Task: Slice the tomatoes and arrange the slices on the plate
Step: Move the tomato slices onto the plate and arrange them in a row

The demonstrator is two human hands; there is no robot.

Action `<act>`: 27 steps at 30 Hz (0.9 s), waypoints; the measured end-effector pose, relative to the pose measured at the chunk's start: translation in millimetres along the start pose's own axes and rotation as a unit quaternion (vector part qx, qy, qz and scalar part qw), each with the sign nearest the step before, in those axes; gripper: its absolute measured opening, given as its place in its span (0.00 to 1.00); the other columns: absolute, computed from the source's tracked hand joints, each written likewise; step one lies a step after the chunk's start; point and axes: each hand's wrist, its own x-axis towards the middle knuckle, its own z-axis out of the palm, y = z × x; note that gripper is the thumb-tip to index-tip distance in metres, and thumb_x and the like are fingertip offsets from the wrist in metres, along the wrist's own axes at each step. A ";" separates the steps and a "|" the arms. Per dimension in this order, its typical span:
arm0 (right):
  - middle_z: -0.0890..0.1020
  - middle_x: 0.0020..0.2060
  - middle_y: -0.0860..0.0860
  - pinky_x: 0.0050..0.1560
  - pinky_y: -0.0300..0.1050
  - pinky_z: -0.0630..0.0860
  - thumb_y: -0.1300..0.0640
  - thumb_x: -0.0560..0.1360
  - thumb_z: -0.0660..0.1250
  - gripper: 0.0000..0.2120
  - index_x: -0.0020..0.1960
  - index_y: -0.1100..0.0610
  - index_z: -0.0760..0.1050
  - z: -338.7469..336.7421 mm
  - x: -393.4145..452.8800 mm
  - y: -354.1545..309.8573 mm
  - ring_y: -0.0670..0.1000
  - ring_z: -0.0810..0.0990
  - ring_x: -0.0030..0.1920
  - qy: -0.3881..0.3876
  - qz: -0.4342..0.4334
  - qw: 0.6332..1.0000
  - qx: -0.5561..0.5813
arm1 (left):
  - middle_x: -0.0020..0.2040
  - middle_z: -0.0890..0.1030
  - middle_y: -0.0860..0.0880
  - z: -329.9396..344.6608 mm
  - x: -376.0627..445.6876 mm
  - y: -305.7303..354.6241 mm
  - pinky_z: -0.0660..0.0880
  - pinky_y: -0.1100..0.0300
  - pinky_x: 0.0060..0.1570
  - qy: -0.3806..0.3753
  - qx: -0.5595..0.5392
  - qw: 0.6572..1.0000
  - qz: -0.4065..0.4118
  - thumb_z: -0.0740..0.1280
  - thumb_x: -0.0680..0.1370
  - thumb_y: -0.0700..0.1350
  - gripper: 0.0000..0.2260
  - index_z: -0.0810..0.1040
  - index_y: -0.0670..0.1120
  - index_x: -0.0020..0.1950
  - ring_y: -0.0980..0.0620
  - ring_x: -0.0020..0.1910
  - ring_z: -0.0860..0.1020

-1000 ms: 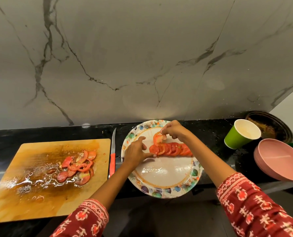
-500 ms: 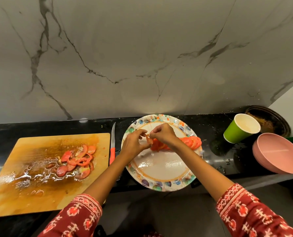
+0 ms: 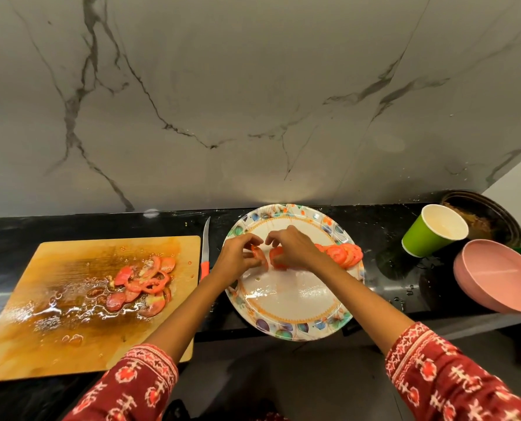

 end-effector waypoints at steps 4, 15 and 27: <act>0.77 0.56 0.56 0.51 0.45 0.73 0.60 0.74 0.69 0.19 0.64 0.56 0.73 9.2 4.2 -4.3 0.55 0.70 0.59 -0.018 -0.011 0.998 -0.057 | 0.51 0.80 0.45 -2.7 -2.6 -3.7 0.77 0.63 0.52 -0.016 0.032 0.999 0.007 0.75 0.68 0.37 0.13 0.80 0.42 0.52 0.54 0.49 0.77; 0.81 0.51 0.56 0.43 0.34 0.70 0.65 0.72 0.69 0.09 0.52 0.62 0.80 -1.7 0.2 0.9 0.51 0.77 0.47 0.025 -0.037 0.998 0.050 | 0.48 0.82 0.45 -12.0 -5.4 -2.8 0.73 0.73 0.49 -0.013 0.063 0.998 0.021 0.69 0.73 0.33 0.08 0.82 0.40 0.50 0.54 0.48 0.78; 0.80 0.47 0.54 0.44 0.39 0.75 0.69 0.71 0.66 0.10 0.50 0.62 0.79 -16.2 -13.2 27.7 0.48 0.75 0.45 0.126 0.069 0.974 0.173 | 0.54 0.81 0.44 -9.9 14.0 23.0 0.71 0.67 0.52 -0.100 0.207 0.969 0.090 0.65 0.76 0.35 0.10 0.79 0.41 0.55 0.50 0.52 0.79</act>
